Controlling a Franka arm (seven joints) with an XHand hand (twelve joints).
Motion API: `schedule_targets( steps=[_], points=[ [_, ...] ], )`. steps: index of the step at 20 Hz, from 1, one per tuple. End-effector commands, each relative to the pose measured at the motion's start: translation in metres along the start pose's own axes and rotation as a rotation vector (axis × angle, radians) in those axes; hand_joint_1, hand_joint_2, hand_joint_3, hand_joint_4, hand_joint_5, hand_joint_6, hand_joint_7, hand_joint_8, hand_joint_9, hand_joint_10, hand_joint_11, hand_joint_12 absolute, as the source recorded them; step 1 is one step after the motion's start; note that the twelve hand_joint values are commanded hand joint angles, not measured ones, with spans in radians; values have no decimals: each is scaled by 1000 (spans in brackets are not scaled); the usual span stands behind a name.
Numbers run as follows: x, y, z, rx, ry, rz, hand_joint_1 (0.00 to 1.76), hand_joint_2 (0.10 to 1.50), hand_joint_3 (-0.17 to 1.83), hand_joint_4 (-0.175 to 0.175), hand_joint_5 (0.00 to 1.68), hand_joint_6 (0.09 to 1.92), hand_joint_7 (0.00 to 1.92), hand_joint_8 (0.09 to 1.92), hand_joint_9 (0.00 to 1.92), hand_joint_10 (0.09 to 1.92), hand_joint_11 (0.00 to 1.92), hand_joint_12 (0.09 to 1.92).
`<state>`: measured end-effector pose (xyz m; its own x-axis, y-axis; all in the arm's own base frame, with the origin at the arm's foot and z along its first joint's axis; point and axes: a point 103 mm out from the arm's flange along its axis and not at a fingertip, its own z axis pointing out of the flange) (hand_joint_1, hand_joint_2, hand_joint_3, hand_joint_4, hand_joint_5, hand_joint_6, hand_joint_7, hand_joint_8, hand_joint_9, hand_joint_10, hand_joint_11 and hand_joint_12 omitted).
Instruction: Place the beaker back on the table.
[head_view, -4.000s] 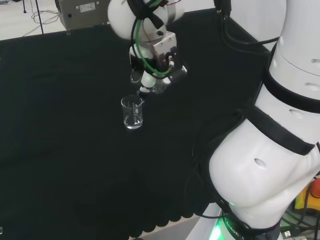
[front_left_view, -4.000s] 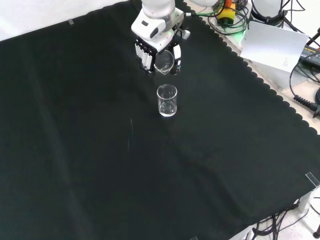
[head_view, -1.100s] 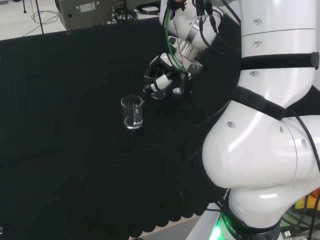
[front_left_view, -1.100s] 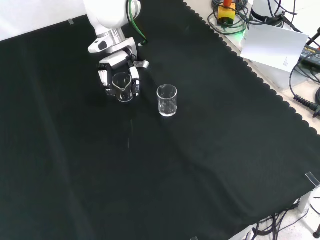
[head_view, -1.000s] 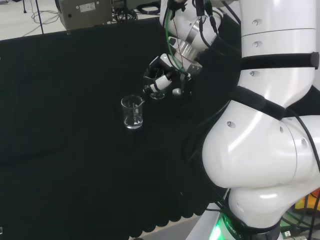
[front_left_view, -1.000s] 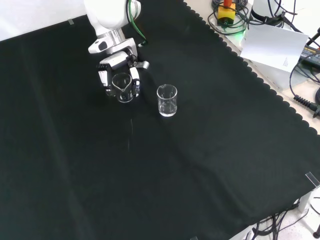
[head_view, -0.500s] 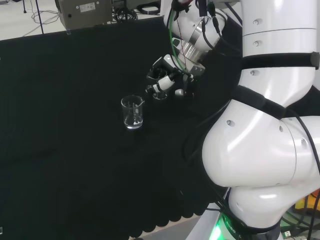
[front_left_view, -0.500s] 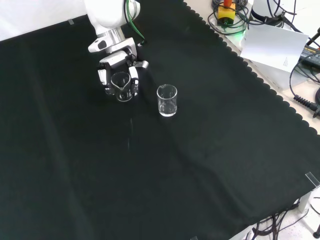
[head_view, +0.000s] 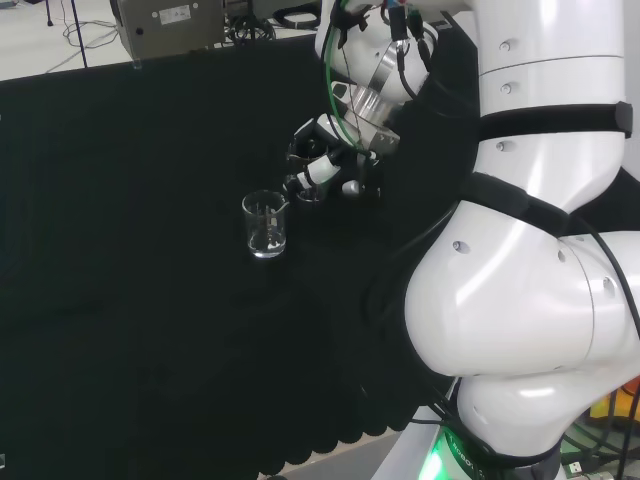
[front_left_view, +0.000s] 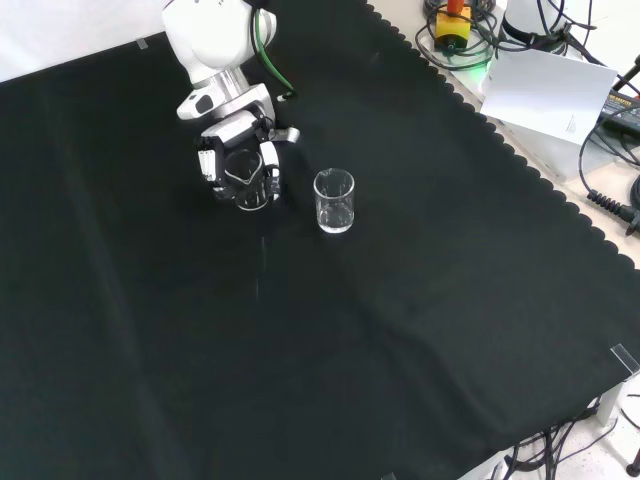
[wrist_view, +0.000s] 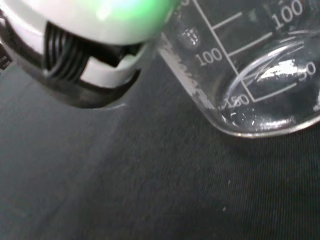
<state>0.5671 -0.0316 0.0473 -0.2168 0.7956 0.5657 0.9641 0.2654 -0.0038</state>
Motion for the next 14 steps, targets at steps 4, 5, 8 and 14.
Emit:
schedule_targets(
  steps=[4,5,8,14],
  points=[
    [5,-7,-10,21,-4,-8,996,642,531,-32,579,772,624,708,1039,87,616,1217],
    [7,-6,-9,25,-3,-8,987,628,548,-34,548,761,605,707,1023,87,589,1235],
    [13,-6,-10,28,-9,-5,962,587,585,-40,475,689,554,712,978,87,521,1275],
    [26,-9,-24,-11,-103,113,926,552,574,-41,424,556,445,717,856,87,354,1368]
  ],
)
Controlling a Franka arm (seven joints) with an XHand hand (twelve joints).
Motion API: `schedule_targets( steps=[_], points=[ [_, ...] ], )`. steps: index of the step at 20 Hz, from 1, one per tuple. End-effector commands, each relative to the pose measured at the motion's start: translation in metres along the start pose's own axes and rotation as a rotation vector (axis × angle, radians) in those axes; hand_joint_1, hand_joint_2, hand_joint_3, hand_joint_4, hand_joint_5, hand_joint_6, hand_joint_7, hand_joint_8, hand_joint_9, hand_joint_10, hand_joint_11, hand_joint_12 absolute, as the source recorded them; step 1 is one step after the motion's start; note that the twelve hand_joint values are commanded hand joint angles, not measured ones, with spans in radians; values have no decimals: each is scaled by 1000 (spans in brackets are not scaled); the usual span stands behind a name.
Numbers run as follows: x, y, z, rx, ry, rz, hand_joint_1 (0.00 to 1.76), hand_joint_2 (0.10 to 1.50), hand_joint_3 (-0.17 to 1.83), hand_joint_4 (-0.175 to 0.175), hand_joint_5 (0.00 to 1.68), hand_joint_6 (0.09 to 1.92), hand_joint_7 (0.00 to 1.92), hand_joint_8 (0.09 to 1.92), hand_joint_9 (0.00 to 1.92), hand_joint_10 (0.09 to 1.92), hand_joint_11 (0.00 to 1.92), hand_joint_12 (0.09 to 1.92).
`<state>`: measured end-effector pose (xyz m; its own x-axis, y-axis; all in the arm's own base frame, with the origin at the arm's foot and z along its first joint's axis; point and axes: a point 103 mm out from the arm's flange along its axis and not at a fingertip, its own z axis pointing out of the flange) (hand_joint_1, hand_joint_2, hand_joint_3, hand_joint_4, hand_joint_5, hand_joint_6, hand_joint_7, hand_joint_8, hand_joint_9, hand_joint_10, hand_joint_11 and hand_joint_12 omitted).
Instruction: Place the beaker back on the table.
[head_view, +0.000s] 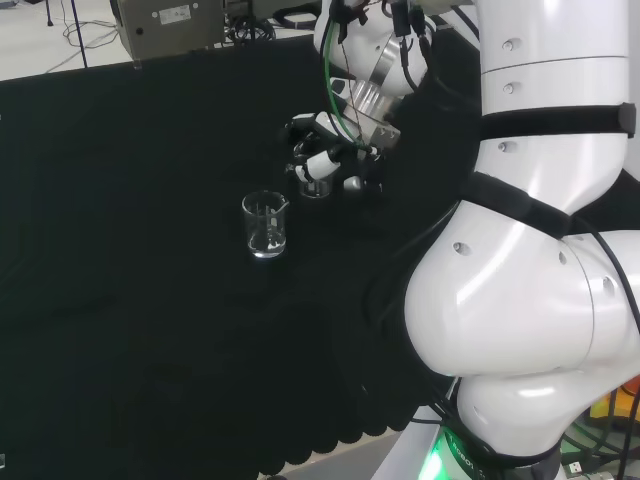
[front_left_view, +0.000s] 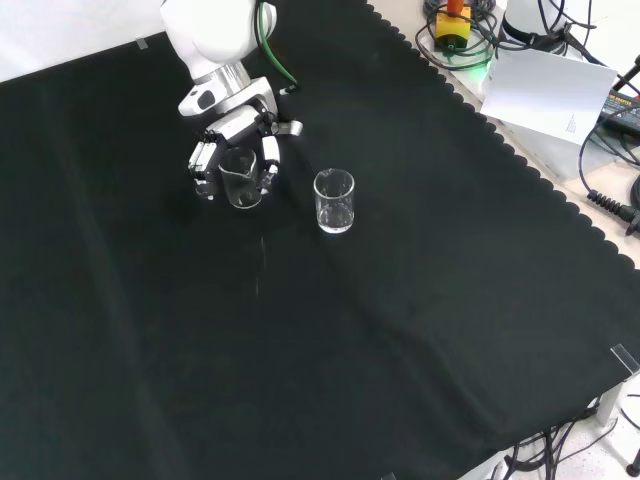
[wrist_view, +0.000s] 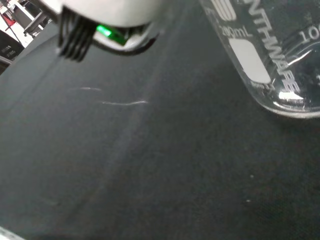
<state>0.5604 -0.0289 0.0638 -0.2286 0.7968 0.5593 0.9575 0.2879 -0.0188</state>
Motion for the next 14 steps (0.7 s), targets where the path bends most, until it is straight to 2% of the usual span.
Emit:
schedule_targets(
  steps=[1,3,8,12,14],
  points=[
    [19,-2,-14,-22,-119,113,916,550,565,-41,420,535,420,716,829,87,327,1387],
    [31,-5,-23,-40,-106,79,903,549,553,-41,413,508,389,713,795,87,296,1408],
    [75,-31,-68,-88,-81,51,883,559,531,-47,413,458,372,717,781,87,274,1429],
    [105,-62,-101,-96,-110,38,860,572,518,-51,411,417,364,718,779,87,264,1435],
    [121,-77,-110,-93,-130,51,850,577,513,-53,409,401,361,718,778,87,260,1437]
  ],
)
